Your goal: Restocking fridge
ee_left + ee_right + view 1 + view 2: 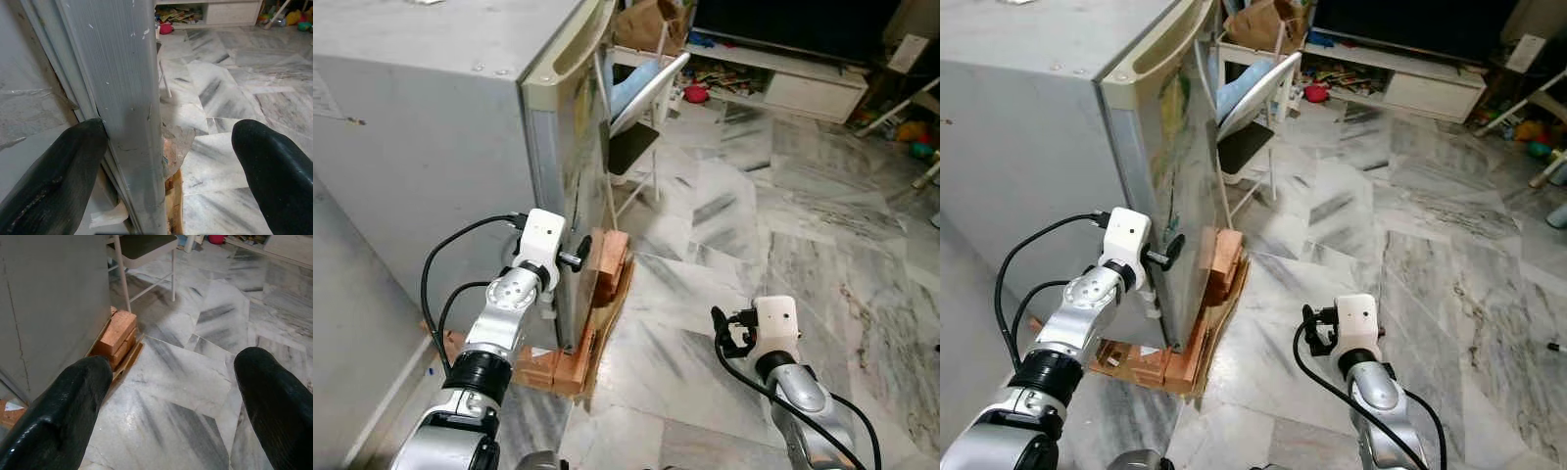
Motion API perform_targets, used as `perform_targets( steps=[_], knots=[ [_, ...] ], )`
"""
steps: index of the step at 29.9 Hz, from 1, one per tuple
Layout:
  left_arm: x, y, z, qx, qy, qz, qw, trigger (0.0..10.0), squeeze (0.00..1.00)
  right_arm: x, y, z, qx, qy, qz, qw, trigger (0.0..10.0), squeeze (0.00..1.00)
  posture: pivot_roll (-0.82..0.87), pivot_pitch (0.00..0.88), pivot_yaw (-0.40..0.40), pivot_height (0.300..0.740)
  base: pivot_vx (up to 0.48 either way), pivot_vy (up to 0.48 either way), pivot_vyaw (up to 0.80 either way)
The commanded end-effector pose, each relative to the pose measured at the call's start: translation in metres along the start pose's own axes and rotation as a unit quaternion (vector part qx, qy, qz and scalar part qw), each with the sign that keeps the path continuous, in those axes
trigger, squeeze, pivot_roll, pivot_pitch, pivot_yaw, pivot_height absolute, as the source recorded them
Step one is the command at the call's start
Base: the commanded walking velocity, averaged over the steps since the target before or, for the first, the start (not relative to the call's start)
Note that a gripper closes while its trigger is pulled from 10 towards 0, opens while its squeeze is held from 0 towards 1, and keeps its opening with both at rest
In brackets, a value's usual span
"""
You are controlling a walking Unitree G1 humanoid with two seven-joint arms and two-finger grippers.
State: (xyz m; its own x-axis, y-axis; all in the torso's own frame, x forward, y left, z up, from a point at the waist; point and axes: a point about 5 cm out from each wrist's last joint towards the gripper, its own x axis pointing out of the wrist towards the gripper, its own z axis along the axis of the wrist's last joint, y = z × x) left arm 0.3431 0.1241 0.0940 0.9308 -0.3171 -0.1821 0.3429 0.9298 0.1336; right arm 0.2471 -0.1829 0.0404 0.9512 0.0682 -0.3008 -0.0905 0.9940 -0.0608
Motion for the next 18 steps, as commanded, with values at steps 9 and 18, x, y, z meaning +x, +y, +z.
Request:
perform_targets(
  steps=[9,18],
  knots=[
    [0.031,-0.053,0.082,0.027,-0.113,-0.115,0.986,10.0,0.00,-0.013,-0.009,-0.031,-0.039,0.109,0.050,0.992,10.0,0.00,0.11,0.012,-0.094,0.740,0.000,0.000,0.00],
    [0.003,-0.168,0.124,-0.027,-0.182,-0.369,0.911,10.0,0.00,-0.009,-0.010,-0.028,-0.042,0.104,0.055,0.992,10.0,0.00,0.09,0.000,-0.087,0.740,0.000,0.000,0.00]
  ],
)
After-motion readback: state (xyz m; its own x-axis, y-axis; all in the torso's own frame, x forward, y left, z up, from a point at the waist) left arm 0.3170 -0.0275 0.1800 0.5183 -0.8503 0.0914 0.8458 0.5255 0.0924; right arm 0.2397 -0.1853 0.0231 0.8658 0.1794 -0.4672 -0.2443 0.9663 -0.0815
